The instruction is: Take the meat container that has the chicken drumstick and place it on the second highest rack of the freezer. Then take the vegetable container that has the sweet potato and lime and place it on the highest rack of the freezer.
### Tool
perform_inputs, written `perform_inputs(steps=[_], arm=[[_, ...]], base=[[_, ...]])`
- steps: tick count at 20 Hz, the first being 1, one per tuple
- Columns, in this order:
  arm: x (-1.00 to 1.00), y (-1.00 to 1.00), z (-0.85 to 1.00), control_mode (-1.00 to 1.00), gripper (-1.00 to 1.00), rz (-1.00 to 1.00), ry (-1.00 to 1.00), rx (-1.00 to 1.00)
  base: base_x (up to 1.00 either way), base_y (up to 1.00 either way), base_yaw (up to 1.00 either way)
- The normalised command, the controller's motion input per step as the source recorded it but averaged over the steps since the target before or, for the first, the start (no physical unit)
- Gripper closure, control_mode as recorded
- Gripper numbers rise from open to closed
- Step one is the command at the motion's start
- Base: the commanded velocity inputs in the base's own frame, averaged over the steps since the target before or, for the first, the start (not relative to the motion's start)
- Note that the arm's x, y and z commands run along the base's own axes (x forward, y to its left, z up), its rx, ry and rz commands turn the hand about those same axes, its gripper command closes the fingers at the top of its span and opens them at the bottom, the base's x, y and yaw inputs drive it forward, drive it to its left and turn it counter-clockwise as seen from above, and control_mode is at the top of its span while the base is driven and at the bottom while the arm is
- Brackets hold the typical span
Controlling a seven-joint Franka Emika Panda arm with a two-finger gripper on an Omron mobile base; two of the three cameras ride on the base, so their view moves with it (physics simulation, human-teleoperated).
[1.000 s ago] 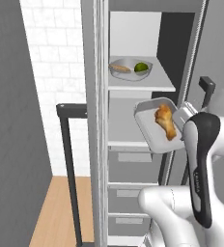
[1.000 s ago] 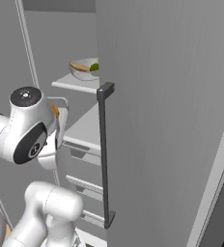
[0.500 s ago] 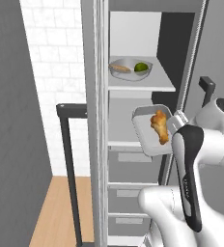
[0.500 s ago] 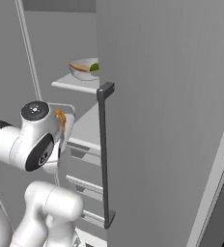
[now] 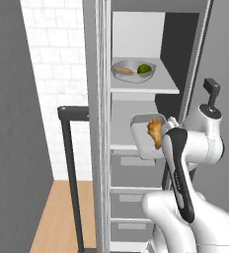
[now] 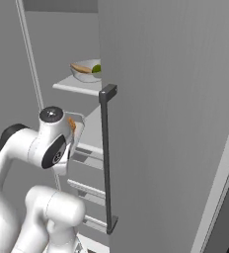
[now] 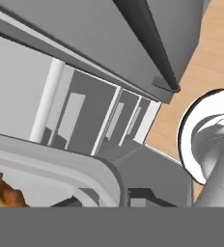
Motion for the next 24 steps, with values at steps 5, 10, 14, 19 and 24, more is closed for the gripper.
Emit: perform_inputs(steps=[5, 10, 14, 19, 24], arm=[[0.48, 0.00, -0.15, -1.00, 1.00, -0.09, 0.00, 0.00], [0.47, -0.02, -0.01, -1.00, 1.00, -0.07, 0.00, 0.00], [0.33, -0.05, -0.04, -1.00, 1.00, -0.02, 0.00, 0.00], [0.31, -0.08, -0.14, -1.00, 1.00, -0.04, 0.00, 0.00], [0.27, -0.15, -0.44, -1.00, 1.00, -0.03, 0.00, 0.00]], base=[[0.00, 0.00, 0.00], [0.00, 0.00, 0.00], [0.00, 0.00, 0.00], [0.00, 0.00, 0.00], [0.00, 0.00, 0.00]])
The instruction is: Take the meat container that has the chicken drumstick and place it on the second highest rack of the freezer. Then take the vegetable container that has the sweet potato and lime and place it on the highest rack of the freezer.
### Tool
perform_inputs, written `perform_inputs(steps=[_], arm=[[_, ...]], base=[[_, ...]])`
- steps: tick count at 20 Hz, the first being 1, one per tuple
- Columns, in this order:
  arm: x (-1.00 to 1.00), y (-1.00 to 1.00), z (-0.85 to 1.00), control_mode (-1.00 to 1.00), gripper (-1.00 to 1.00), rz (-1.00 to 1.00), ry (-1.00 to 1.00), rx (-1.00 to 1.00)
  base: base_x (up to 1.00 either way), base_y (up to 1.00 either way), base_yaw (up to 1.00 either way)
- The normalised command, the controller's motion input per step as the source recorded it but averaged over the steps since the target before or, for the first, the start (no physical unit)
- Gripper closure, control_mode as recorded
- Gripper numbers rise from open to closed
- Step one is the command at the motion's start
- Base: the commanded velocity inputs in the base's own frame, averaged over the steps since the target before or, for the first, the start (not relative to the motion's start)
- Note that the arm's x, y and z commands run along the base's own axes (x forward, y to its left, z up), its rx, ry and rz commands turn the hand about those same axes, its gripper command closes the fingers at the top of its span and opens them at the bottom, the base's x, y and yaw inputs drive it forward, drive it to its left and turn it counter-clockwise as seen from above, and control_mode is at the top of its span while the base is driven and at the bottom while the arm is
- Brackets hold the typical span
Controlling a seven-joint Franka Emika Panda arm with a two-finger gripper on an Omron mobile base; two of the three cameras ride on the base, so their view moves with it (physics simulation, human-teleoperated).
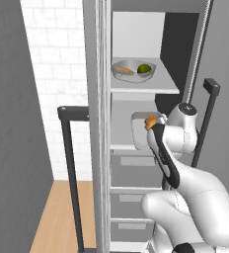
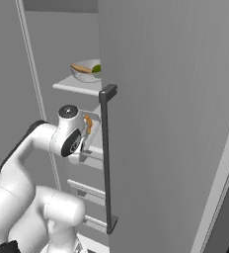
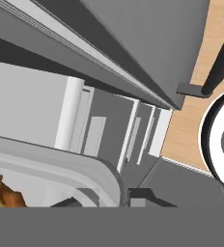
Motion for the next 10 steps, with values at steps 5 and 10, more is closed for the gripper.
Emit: perform_inputs(steps=[5, 10], arm=[[0.39, 0.05, -0.35, -1.00, 1.00, -0.10, 0.00, -0.01], [0.50, 0.00, -0.07, -1.00, 1.00, -0.07, 0.02, 0.00]], base=[[0.00, 0.00, 0.00], [0.00, 0.00, 0.00]])
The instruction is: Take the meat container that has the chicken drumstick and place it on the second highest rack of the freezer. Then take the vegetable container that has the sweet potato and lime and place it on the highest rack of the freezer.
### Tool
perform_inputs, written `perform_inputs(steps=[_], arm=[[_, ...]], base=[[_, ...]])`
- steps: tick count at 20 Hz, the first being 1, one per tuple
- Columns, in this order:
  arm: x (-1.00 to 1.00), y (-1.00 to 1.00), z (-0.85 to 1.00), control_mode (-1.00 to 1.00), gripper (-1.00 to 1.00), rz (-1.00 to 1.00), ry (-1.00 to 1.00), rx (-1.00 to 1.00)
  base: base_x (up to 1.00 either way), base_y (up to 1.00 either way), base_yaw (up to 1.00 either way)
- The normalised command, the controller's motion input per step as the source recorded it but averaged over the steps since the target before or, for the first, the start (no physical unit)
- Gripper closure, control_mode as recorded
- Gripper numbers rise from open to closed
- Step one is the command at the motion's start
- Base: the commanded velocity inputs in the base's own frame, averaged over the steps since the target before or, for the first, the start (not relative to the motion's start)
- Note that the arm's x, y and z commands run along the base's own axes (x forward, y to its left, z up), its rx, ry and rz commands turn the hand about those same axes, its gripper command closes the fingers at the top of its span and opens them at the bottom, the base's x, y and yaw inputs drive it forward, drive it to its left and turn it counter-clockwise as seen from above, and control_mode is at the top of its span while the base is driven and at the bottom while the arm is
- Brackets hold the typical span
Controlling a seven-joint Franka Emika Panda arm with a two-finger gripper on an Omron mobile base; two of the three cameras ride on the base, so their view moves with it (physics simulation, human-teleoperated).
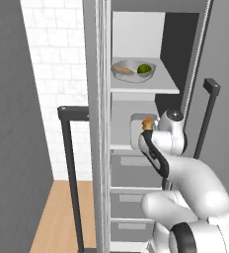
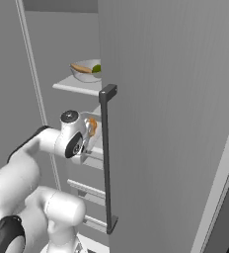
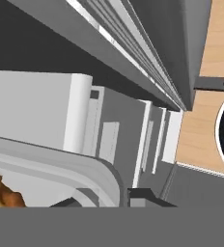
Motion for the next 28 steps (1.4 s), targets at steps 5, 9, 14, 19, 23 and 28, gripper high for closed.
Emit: perform_inputs(steps=[5, 9, 14, 19, 23, 28], arm=[[0.50, 0.00, 0.00, -1.00, 1.00, 0.00, 0.01, 0.00], [0.49, 0.00, -0.08, -1.00, 1.00, 0.00, 0.00, 0.00], [0.33, 0.00, -0.31, -1.00, 1.00, 0.00, 0.00, 0.00], [0.30, 0.00, -0.16, -1.00, 1.00, 0.00, 0.00, 0.00], [0.50, 0.00, -0.11, -1.00, 1.00, 0.00, 0.00, 0.00], [0.41, 0.00, -0.10, -1.00, 1.00, 0.00, 0.00, 0.00]], base=[[0.00, 0.00, 0.00], [0.00, 0.00, 0.00], [0.00, 0.00, 0.00], [0.00, 0.00, 0.00], [0.00, 0.00, 0.00], [0.00, 0.00, 0.00]])
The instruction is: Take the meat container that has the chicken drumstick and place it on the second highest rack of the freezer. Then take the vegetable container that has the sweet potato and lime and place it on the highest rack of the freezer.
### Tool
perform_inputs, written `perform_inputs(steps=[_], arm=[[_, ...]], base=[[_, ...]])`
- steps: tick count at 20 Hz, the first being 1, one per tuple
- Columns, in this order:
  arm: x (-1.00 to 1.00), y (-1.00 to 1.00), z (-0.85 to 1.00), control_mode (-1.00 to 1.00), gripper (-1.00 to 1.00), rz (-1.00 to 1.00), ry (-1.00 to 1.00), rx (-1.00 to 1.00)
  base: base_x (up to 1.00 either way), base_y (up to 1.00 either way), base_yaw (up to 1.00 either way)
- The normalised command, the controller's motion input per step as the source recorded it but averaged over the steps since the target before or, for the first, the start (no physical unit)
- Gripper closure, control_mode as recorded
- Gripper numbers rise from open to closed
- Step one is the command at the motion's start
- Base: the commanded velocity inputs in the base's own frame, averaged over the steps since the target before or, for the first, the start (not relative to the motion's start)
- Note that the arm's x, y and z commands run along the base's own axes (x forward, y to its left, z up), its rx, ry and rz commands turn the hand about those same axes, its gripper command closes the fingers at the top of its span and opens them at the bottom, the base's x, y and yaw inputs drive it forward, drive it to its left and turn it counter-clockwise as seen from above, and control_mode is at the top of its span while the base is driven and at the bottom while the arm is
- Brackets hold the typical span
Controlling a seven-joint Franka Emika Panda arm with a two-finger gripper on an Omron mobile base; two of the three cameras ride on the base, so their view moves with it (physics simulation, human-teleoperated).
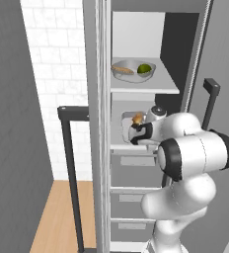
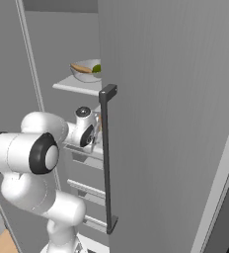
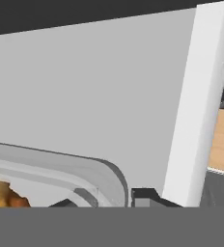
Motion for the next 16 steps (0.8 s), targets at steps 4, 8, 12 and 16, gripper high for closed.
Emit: perform_inputs(steps=[4, 8, 12, 16], arm=[[0.39, 0.00, -0.08, -1.00, 1.00, 0.00, -0.02, 0.00], [0.36, 0.01, -0.17, -1.00, 1.00, 0.00, 0.00, 0.00], [0.00, 0.10, 0.00, -1.00, -1.00, -0.06, -0.06, 0.00], [0.00, 0.17, 0.00, -1.00, -1.00, -0.03, -0.10, 0.00]], base=[[0.00, 0.00, 0.00], [0.00, 0.00, 0.00], [0.00, 0.00, 0.00], [0.00, 0.00, 0.00]])
